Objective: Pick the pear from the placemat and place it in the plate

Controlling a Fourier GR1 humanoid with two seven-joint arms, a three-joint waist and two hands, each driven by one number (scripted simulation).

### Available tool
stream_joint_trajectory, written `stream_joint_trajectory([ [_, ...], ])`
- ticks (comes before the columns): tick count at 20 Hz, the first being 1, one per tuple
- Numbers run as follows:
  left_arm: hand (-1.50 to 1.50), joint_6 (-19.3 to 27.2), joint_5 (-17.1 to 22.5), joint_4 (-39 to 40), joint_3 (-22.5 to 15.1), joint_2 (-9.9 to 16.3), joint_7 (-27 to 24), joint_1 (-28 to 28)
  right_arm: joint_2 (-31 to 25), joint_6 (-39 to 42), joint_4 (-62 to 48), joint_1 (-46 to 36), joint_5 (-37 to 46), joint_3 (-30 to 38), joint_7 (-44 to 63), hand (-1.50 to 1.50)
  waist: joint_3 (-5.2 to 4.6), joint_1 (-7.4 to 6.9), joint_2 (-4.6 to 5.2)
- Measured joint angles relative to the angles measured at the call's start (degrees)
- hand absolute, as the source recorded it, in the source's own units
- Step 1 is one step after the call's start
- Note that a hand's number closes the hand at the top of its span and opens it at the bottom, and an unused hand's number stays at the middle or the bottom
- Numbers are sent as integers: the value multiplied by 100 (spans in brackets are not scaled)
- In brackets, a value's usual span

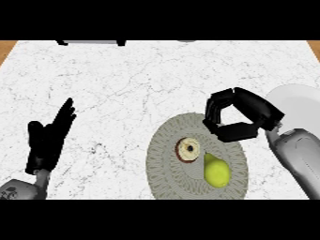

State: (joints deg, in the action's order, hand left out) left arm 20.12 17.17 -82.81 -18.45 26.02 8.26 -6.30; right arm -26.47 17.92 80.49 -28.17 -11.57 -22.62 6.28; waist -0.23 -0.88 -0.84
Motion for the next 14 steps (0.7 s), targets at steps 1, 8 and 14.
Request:
stream_joint_trajectory([
  [1,0,68,-4,-28,16,-21,25,60,45,-134,-86,269,45,27,-169,150,9,25,19],
  [8,0,341,-133,44,-38,-317,-69,272,415,662,-706,1418,-1054,445,-1135,-150,34,93,99],
  [14,0,310,-168,34,34,-320,64,186,-155,1421,-799,985,-84,113,-1684,-150,29,36,93],
])
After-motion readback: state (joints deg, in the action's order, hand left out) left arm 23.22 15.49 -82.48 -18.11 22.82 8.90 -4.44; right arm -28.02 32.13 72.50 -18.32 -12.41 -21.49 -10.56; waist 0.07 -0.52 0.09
